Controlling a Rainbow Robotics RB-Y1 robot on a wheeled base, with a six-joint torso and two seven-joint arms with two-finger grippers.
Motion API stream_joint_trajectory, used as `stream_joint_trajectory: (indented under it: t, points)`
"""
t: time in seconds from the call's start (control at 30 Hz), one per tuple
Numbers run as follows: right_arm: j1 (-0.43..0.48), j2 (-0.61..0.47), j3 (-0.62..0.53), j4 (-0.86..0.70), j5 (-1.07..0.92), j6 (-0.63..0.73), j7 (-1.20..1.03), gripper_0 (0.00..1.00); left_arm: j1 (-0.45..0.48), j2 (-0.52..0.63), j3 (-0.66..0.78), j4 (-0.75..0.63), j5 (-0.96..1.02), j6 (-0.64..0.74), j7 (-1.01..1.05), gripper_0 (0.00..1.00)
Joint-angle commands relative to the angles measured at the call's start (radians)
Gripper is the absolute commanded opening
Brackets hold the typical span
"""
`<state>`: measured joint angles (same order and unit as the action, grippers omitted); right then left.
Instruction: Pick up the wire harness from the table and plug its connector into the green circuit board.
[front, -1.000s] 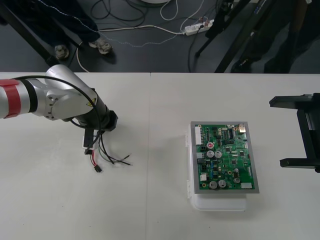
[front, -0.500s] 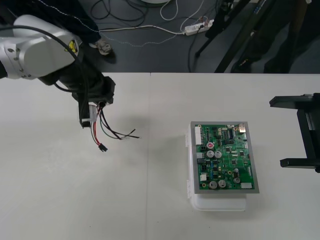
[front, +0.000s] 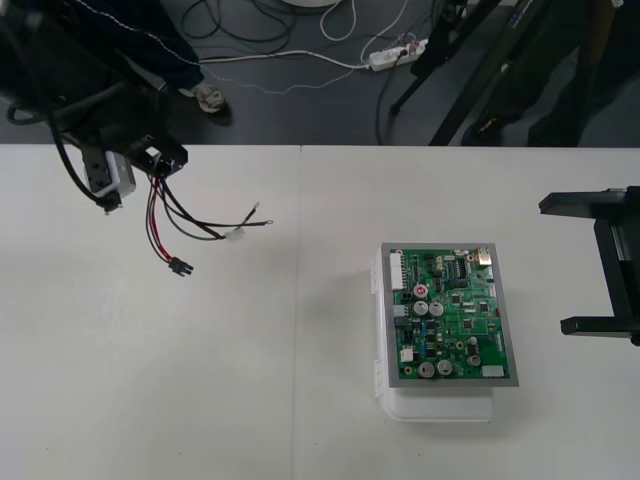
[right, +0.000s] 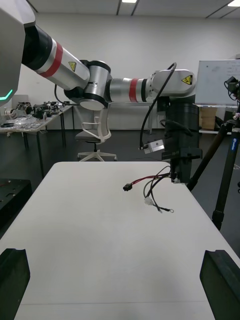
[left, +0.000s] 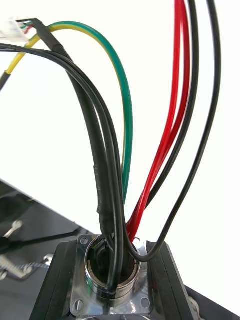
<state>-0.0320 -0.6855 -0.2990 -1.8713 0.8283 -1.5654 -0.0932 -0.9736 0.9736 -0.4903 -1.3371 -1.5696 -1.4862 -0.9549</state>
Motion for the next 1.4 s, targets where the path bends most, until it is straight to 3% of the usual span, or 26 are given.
stream_joint_trajectory:
  t: [0.03,0.3,0.53,0.83,1.4]
  points:
    - [0.009,0.006,0.014,-0.012,-0.017,-0.005,-0.045,1.0,0.113,0.034,0.196,-0.106,0.045,-0.085,0.113,0.0]
    - [0.009,0.006,0.014,-0.011,-0.017,-0.005,-0.068,1.0,0.334,-0.012,0.475,-0.405,0.083,-0.085,0.395,0.0]
    - [0.007,0.006,0.014,-0.012,-0.017,-0.005,-0.086,1.0,0.469,-0.107,0.588,-0.576,0.105,-0.085,0.63,0.0]
    - [0.009,0.006,0.014,-0.012,-0.015,-0.005,-0.109,1.0,0.541,-0.292,0.694,-0.725,0.111,-0.085,0.976,0.0]
    - [0.007,0.006,0.014,-0.012,-0.028,-0.005,-0.135,1.0,0.658,-0.53,0.691,-0.867,0.197,-0.085,1.567,0.0]
